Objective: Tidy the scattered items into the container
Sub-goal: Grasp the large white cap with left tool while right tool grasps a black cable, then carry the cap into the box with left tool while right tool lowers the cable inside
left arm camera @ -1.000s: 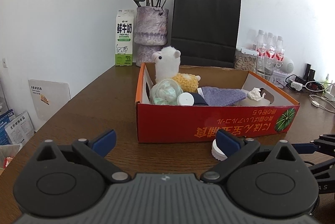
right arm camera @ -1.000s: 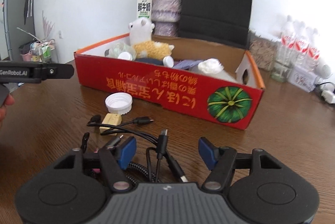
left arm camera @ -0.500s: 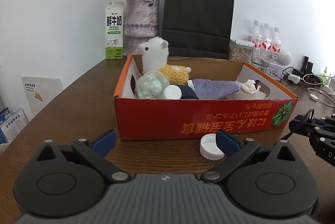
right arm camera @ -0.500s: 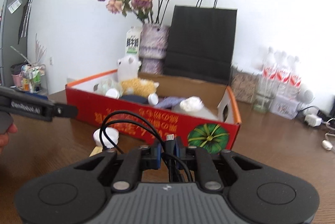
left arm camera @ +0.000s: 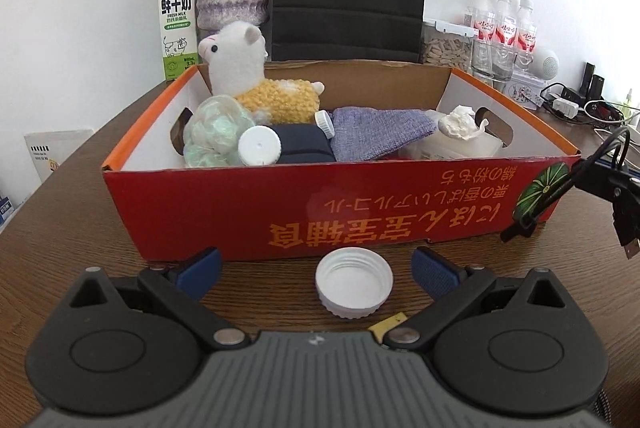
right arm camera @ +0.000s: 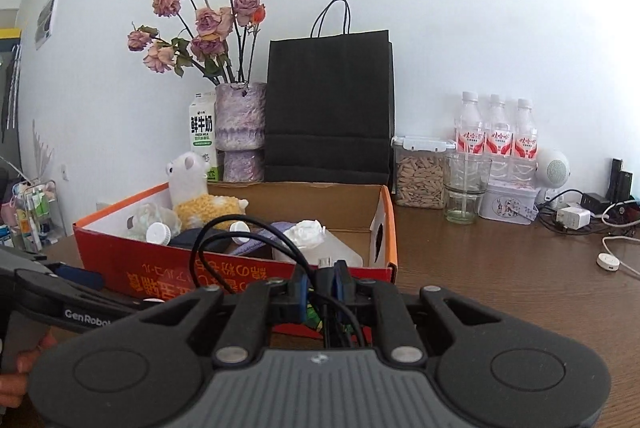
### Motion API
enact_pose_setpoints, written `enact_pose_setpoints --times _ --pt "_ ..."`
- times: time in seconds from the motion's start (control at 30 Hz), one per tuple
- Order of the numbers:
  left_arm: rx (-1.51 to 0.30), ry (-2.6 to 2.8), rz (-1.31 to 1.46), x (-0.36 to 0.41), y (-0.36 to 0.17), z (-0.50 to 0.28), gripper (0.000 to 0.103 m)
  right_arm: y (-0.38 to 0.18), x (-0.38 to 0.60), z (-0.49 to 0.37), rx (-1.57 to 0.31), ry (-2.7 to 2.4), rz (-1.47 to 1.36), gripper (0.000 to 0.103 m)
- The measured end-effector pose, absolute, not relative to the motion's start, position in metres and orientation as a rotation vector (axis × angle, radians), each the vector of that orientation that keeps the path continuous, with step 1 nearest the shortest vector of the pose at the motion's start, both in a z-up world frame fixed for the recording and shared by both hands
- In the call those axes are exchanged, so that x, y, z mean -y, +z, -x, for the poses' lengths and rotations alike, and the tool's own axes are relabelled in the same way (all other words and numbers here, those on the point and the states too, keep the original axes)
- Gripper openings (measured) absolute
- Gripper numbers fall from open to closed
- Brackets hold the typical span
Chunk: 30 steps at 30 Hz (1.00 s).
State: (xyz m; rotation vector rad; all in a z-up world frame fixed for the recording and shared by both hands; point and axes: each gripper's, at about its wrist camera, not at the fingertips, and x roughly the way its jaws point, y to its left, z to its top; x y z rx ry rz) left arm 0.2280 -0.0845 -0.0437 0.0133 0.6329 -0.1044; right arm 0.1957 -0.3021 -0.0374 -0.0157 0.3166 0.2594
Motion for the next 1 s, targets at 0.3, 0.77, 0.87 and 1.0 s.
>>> enact_pose_setpoints --times 0.3,0.77,0.87,1.0 --pt "-0.657 -0.108 -0.016 0.083 -0.048 -0.227 0.056 -0.045 0.293 -0.192 -0.339 0.237 0.043 0.012" --pt "-0.598 -0.126 0.042 0.066 -0.036 -0.210 0.040 -0.043 0.292 -0.185 -0.291 0.200 0.065 0.012" --pt "-0.583 -0.120 0.057 0.061 -0.034 -0.204 0.040 -0.042 0.292 -0.182 -0.277 0.195 0.072 0.012" --pt "-0.544 -0.108 0.073 0.053 -0.031 -0.192 0.040 -0.041 0.290 -0.178 -0.257 0.190 0.078 0.012"
